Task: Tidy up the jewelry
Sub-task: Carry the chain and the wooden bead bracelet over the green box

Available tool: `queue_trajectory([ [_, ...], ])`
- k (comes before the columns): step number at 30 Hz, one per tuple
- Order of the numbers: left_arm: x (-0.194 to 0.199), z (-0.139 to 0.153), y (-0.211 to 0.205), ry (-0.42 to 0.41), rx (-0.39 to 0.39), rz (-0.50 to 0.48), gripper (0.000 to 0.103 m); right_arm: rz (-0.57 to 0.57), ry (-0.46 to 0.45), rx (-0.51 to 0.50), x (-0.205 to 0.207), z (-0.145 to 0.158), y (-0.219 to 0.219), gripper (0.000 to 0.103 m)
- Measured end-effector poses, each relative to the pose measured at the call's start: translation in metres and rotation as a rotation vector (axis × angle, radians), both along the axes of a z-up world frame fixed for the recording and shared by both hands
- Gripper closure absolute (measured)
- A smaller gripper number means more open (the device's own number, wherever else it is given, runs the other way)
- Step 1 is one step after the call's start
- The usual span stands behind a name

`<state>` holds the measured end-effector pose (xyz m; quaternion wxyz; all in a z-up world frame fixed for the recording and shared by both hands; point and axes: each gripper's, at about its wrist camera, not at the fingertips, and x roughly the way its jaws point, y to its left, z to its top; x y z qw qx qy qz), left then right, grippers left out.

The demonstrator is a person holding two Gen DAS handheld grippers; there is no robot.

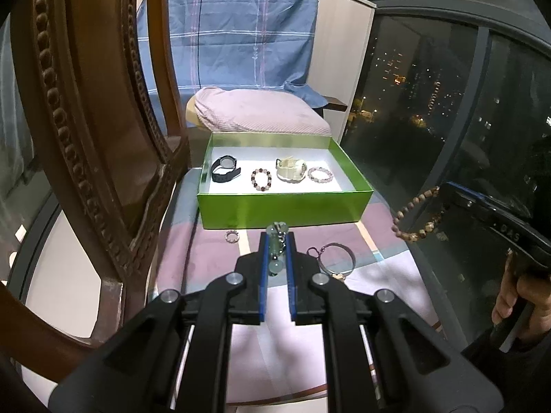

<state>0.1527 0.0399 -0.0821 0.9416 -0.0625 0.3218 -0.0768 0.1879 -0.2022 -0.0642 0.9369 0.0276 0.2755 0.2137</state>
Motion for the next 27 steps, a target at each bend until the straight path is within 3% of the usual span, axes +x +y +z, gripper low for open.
queue_trajectory([
  [27,0.005,-0.005,-0.007,0.036,0.003,-0.01,0.094,0.033,0.023,-0.027,-0.011,-0.008,0.014,0.092],
])
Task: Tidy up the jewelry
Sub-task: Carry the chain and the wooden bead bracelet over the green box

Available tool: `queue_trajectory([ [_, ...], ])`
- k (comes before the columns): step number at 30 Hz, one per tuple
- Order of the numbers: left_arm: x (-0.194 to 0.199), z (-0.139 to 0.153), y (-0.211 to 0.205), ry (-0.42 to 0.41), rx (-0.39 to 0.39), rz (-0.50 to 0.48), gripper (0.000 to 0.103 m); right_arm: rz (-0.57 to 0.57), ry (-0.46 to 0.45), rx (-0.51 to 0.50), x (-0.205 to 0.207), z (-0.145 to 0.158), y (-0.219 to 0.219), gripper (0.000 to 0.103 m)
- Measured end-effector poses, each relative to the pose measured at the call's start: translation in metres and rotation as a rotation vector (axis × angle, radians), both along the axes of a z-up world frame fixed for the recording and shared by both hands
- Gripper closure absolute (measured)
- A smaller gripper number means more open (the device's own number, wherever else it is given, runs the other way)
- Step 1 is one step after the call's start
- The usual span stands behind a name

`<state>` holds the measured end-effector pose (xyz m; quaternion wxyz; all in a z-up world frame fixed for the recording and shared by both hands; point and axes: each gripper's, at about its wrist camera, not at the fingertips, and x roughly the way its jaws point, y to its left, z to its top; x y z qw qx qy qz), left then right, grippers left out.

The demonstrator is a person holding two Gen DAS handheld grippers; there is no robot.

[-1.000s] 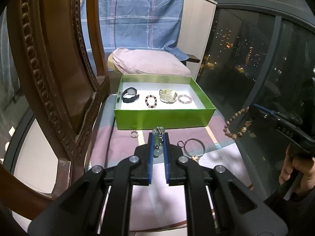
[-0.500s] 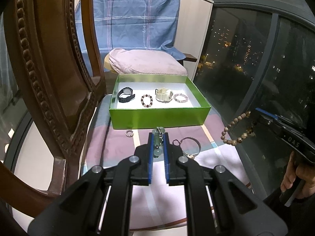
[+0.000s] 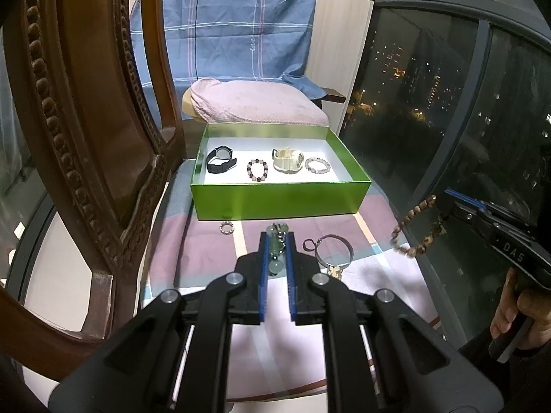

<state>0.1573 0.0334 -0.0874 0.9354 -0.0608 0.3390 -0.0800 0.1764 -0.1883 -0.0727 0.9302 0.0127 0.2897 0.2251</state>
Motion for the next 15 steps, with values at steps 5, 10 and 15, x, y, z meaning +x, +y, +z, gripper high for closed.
queue_trajectory([
  [5,0.004,-0.003,-0.001,0.015,0.003,0.004,0.094,-0.001,0.003,0.004,0.002,0.0,0.001,0.092],
  [10,0.025,0.001,0.003,0.017,-0.005,0.026,0.094,-0.01,-0.004,0.04,0.019,0.004,0.002,0.092],
  [15,0.071,0.016,0.01,-0.01,-0.003,0.06,0.094,-0.016,-0.04,0.061,0.058,0.016,0.012,0.092],
])
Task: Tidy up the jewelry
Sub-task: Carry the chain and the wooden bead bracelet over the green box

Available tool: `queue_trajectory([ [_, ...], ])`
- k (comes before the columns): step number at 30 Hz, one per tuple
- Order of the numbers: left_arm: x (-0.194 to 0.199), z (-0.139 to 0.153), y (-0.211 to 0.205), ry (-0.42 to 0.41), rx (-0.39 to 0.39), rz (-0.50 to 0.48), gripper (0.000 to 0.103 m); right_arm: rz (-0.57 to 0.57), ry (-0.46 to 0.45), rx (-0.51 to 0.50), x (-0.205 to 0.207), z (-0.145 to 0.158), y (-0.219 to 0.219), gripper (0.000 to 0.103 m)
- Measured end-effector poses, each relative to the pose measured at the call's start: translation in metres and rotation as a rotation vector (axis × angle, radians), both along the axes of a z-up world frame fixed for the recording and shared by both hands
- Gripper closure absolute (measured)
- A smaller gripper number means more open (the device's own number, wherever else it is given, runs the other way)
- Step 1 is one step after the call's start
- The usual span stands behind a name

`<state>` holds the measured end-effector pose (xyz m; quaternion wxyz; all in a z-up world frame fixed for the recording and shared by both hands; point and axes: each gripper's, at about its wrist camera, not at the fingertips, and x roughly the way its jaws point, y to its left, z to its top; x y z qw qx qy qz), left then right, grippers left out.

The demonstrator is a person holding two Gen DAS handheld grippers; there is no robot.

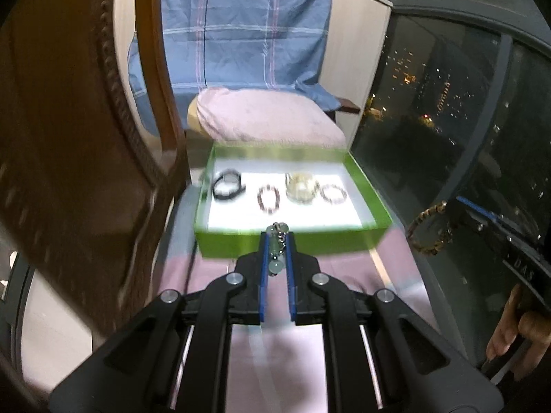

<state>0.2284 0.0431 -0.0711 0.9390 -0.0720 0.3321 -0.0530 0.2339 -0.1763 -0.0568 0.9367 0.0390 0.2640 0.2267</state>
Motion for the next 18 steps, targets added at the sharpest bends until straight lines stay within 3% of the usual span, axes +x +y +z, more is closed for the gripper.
queue_trajectory([
  [4,0.057,-0.002,0.009,0.013,-0.005,0.03,0.094,-0.013,-0.005,0.015,0.046,-0.008,0.009,0.092],
  [9,0.12,-0.025,0.014,0.059,0.015,0.061,0.093,-0.038,0.052,0.009,0.094,-0.034,0.016,0.092],
  [18,0.159,-0.076,0.027,0.184,-0.035,0.099,0.093,-0.069,0.132,0.003,0.134,-0.063,0.023,0.092],
])
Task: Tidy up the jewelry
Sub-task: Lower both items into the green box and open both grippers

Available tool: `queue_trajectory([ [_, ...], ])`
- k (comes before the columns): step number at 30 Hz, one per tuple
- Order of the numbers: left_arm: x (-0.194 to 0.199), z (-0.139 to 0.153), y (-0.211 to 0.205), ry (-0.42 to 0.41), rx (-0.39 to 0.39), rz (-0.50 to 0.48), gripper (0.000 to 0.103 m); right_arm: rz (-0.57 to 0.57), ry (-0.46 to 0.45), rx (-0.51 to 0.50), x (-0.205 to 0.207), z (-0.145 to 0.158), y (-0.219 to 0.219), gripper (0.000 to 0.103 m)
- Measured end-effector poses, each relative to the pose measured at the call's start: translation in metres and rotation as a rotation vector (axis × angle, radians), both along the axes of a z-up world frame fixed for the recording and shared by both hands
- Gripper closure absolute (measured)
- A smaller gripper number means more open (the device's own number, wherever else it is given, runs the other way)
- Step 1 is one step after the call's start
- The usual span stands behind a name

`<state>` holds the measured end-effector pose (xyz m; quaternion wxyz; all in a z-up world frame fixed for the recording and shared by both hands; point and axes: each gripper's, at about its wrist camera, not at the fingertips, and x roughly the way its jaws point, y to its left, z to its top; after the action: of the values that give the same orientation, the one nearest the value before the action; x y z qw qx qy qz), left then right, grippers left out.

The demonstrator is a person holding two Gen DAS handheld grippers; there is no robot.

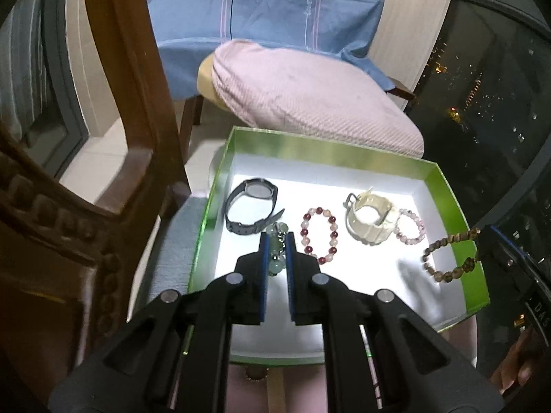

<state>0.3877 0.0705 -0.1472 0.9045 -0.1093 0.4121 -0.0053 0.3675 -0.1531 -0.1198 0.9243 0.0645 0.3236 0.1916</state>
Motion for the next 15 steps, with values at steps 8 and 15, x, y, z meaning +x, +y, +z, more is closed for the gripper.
queue_trajectory([
  [8,-0.046,0.07,0.005,-0.18,-0.014,0.049,0.03,-0.141,-0.206,0.049,-0.041,0.046,-0.02,0.027],
  [15,-0.206,0.154,-0.031,-0.663,0.178,-0.064,0.004,-0.212,-0.475,0.119,-0.141,0.099,-0.066,0.014],
])
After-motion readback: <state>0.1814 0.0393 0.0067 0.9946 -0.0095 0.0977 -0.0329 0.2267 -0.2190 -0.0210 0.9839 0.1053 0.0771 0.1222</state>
